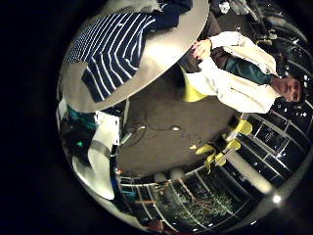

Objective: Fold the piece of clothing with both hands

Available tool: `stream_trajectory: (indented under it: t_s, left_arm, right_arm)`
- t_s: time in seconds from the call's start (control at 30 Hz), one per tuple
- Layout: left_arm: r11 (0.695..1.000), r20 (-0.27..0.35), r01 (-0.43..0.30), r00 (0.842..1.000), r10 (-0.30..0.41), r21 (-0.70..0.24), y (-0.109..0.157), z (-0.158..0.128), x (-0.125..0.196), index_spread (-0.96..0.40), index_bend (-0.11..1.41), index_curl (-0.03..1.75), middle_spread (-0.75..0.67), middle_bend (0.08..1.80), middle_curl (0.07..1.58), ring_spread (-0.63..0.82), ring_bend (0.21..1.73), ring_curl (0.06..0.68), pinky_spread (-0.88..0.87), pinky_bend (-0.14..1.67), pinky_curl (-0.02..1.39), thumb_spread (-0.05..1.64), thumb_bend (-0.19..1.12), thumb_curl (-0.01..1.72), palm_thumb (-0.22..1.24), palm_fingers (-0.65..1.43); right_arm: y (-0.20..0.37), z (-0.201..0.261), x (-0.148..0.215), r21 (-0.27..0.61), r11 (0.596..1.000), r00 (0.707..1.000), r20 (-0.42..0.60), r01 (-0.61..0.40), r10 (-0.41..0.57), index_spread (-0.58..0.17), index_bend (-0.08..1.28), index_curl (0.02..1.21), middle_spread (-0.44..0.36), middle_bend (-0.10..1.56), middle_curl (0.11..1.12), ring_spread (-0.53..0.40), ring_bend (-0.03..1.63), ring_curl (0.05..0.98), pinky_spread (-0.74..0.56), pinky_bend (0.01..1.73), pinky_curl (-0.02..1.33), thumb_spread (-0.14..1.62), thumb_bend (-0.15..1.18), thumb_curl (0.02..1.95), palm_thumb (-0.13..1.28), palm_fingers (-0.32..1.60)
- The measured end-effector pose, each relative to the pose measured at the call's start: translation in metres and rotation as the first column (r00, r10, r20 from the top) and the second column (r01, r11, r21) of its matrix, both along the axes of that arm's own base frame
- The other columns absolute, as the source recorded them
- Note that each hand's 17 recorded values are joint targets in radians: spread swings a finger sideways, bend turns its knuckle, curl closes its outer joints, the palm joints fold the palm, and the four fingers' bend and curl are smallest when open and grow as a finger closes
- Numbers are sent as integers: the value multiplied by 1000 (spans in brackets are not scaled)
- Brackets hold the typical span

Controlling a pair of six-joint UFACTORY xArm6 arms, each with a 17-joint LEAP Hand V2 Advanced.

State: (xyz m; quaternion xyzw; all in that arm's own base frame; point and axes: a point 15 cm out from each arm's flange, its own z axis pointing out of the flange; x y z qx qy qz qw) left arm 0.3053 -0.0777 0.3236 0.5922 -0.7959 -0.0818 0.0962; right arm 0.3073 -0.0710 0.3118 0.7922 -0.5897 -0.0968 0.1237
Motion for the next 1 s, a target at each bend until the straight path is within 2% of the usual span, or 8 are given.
stream_trajectory:
  t_s: [0.17,0.37,0.67,1.0]
  left_arm:
    - [1000,-8,3,1000,-3,15,5,-1,-2,-113,163,350,161,198,399,180,792,203,254,443,419,1047,-21,272,61,180]
    - [1000,-28,16,999,-16,20,2,-16,-4,-107,168,343,157,195,391,180,781,197,253,436,403,1057,-14,277,90,170]
    - [990,-33,108,994,-105,92,4,-68,-13,-59,154,320,199,194,380,238,768,194,295,443,386,1013,-23,293,155,112]
    - [966,-3,182,983,-185,182,30,-127,-34,-50,152,306,229,190,362,298,753,192,317,475,379,939,-31,301,157,65]
  right_arm:
    - [-5,6,4,0,1000,1000,8,6,-6,-409,156,271,-51,202,346,136,561,207,345,583,207,1069,-20,270,120,146]
    - [-8,9,4,2,1000,1000,17,13,-13,-406,159,270,-32,204,347,135,557,210,344,572,213,1087,-21,266,133,158]
    - [-8,-1,2,12,999,999,-16,40,-40,-398,162,275,-18,204,348,130,551,215,345,544,215,1111,-20,260,142,179]
    - [-2,0,-1,-1,997,997,-22,77,-77,-395,161,276,-3,202,350,120,542,218,348,530,223,1130,-19,256,154,195]
